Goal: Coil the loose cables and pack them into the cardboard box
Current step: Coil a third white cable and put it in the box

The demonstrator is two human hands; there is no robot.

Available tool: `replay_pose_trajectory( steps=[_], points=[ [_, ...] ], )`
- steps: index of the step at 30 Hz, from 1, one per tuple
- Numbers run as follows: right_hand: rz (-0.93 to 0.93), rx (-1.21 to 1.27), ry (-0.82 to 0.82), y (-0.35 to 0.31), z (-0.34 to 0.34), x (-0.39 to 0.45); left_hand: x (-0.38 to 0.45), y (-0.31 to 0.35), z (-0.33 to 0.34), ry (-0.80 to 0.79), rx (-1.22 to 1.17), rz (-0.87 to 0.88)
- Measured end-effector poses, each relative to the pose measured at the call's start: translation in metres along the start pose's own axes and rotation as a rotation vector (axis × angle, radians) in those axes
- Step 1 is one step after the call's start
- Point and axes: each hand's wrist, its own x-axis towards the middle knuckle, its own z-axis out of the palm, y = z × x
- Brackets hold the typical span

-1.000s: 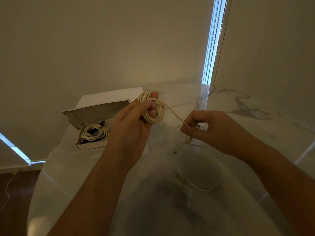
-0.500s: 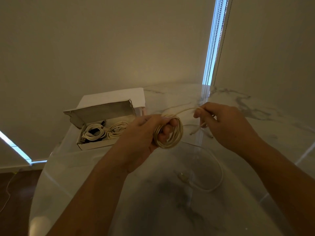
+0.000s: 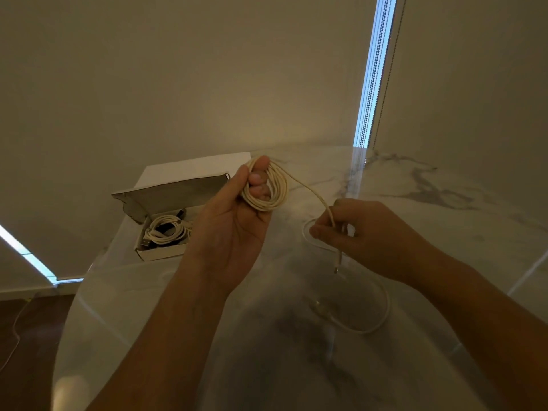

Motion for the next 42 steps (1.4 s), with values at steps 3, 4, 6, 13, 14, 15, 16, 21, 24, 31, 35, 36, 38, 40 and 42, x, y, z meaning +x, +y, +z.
replay_pose_trajectory(
  steps=[3,4,6,13,14,15,16,21,24,31,35,36,38,40,42],
  points=[
    [-0.003,0.037,0.008,-0.006,0.000,-0.003,0.001,0.002,-0.003,0.043,-0.037,0.056],
    [-0.002,0.044,0.002,-0.008,0.000,-0.003,0.002,0.003,-0.004,0.059,-0.042,0.076],
    [-0.015,0.050,-0.024,-0.009,0.001,-0.005,0.002,0.004,-0.005,0.082,-0.043,0.104],
    [-0.124,0.010,-0.128,-0.014,0.006,-0.006,0.000,-0.004,-0.002,0.170,-0.001,0.160],
    [-0.145,0.004,-0.126,-0.015,0.006,-0.006,0.000,-0.005,-0.001,0.182,0.023,0.175],
    [-0.161,-0.004,-0.124,-0.016,0.007,-0.006,0.000,-0.006,0.000,0.190,0.051,0.191],
    [-0.175,-0.015,-0.125,-0.018,0.007,-0.007,0.000,-0.008,0.002,0.196,0.075,0.207],
    [-0.224,-0.095,-0.192,-0.024,0.008,-0.009,0.000,-0.016,0.002,0.206,0.300,0.268],
    [-0.258,-0.129,-0.187,-0.027,0.008,-0.011,-0.002,-0.020,0.001,0.207,0.604,0.267],
    [-0.303,-0.114,-0.099,-0.029,-0.003,-0.013,-0.008,-0.024,-0.002,0.139,1.196,0.238],
    [-0.329,-0.112,-0.002,-0.028,-0.008,-0.013,-0.008,-0.019,-0.006,0.032,1.280,0.091],
    [-0.333,-0.114,0.017,-0.028,-0.009,-0.013,-0.008,-0.019,-0.006,0.009,1.258,0.051],
    [-0.334,-0.128,0.039,-0.027,-0.012,-0.012,-0.008,-0.020,-0.006,-0.001,1.219,-0.011],
    [-0.326,-0.155,0.054,-0.026,-0.014,-0.011,-0.007,-0.021,-0.006,-0.002,1.183,-0.055],
    [-0.304,-0.156,0.064,-0.024,-0.017,-0.010,-0.007,-0.021,-0.005,-0.009,1.117,-0.104]
  ],
)
